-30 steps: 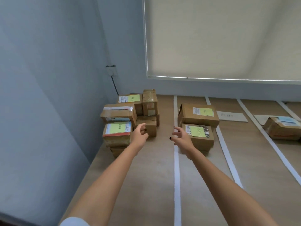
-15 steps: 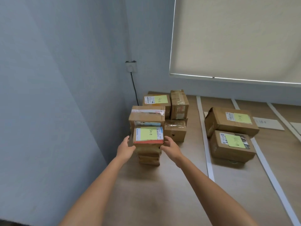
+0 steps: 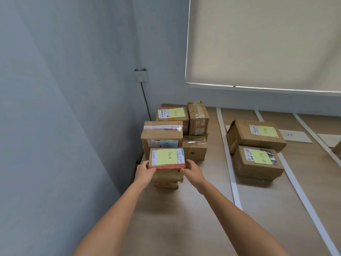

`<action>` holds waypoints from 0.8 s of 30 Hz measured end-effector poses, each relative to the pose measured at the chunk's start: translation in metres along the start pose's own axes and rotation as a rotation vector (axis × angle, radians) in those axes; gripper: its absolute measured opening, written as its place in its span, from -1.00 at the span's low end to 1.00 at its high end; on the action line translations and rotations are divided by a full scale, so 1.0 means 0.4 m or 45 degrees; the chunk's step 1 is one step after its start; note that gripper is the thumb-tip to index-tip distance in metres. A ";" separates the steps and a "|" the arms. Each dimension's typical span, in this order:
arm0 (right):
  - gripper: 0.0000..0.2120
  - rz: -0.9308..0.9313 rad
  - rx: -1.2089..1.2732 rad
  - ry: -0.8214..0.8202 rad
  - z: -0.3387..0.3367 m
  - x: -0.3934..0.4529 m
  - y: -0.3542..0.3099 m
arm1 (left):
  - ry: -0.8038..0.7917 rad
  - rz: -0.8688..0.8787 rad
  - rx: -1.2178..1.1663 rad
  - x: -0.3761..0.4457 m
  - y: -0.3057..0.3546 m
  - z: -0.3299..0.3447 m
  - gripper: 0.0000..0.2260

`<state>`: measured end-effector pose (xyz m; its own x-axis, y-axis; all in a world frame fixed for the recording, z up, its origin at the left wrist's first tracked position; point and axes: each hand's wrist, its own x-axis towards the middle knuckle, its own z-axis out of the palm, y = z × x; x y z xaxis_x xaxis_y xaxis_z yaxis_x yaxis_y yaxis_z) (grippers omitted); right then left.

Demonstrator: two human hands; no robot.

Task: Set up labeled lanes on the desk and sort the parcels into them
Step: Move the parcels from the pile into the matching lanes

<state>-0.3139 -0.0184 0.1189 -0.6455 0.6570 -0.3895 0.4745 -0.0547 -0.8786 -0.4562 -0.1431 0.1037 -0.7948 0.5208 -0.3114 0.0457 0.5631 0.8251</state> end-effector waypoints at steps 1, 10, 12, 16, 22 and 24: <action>-0.42 -0.007 -0.005 0.006 -0.004 -0.010 0.004 | 0.002 -0.004 -0.004 -0.009 0.000 0.004 -0.56; -0.62 -0.161 0.017 -0.014 -0.052 -0.104 0.048 | 0.035 0.007 -0.028 -0.108 0.018 0.037 -0.67; -0.61 -0.167 0.038 -0.005 -0.067 -0.119 0.056 | 0.054 -0.005 -0.058 -0.132 0.026 0.048 -0.69; -0.62 -0.184 0.089 0.054 -0.115 -0.155 0.071 | 0.060 -0.007 -0.100 -0.176 0.051 0.081 -0.69; -0.65 -0.180 0.152 0.114 -0.243 -0.220 0.122 | 0.070 0.023 -0.163 -0.259 0.114 0.195 -0.77; -0.67 -0.177 0.181 0.137 -0.299 -0.241 0.146 | 0.071 0.021 -0.194 -0.299 0.139 0.253 -0.83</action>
<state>-0.1522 0.0051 0.1383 -0.6277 0.7416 -0.2367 0.2912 -0.0583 -0.9549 -0.2973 -0.1092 0.1392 -0.8274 0.4903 -0.2739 -0.0300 0.4485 0.8933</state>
